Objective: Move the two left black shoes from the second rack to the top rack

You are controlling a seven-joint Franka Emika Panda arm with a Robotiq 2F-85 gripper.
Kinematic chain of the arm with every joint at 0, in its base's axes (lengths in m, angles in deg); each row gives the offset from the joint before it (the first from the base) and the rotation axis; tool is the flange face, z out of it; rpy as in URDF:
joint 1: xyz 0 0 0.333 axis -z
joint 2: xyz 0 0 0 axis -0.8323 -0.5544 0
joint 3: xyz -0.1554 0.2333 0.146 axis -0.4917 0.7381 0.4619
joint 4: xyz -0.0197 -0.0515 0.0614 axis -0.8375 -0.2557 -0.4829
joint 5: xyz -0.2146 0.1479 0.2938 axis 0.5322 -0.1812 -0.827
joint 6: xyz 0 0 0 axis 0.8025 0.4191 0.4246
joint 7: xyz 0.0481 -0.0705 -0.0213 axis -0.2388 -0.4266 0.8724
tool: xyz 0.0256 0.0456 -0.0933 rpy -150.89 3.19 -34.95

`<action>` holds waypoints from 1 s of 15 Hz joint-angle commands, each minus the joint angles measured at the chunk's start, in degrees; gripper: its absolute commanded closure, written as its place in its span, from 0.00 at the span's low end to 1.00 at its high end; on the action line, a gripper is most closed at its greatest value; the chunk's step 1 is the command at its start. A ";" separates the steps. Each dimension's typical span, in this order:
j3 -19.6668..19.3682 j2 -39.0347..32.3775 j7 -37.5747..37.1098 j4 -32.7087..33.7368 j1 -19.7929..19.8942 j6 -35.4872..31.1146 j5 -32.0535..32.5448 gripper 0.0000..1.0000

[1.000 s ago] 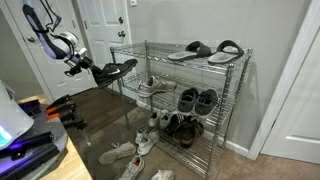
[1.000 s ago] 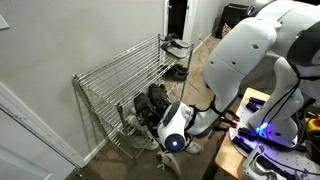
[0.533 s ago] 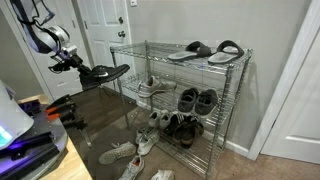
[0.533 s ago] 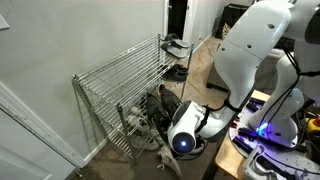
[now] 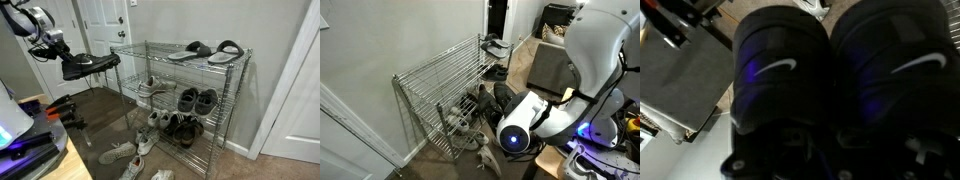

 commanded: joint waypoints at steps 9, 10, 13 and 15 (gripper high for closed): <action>2.53 14.73 9.13 0.58 3.67 9.91 1.70 0.94; 2.64 15.34 11.16 0.98 4.43 9.86 2.26 0.94; 2.63 16.98 20.84 4.29 7.44 9.72 3.25 0.94; 2.82 16.72 24.36 6.87 9.12 9.63 3.88 0.94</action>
